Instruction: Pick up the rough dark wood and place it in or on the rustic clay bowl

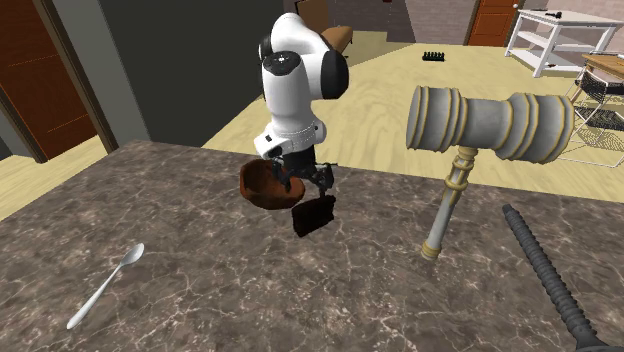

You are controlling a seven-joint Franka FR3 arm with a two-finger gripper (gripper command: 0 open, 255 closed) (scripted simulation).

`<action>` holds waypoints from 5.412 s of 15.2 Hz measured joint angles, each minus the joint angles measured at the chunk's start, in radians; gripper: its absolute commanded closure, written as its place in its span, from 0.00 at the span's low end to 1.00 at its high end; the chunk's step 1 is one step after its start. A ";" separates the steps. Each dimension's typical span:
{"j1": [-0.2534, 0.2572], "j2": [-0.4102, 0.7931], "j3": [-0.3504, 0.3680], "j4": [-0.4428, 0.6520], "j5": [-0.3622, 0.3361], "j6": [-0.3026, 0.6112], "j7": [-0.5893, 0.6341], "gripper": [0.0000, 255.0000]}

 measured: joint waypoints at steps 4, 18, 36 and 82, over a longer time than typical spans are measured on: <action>-0.014 0.134 -0.010 0.158 -0.003 -0.003 0.069 0.00; -0.017 0.171 -0.014 0.110 -0.004 0.090 0.088 0.00; -0.017 0.027 -0.016 0.017 -0.009 0.140 -0.061 0.00; -0.015 0.042 -0.014 0.215 -0.009 -0.028 -0.064 1.00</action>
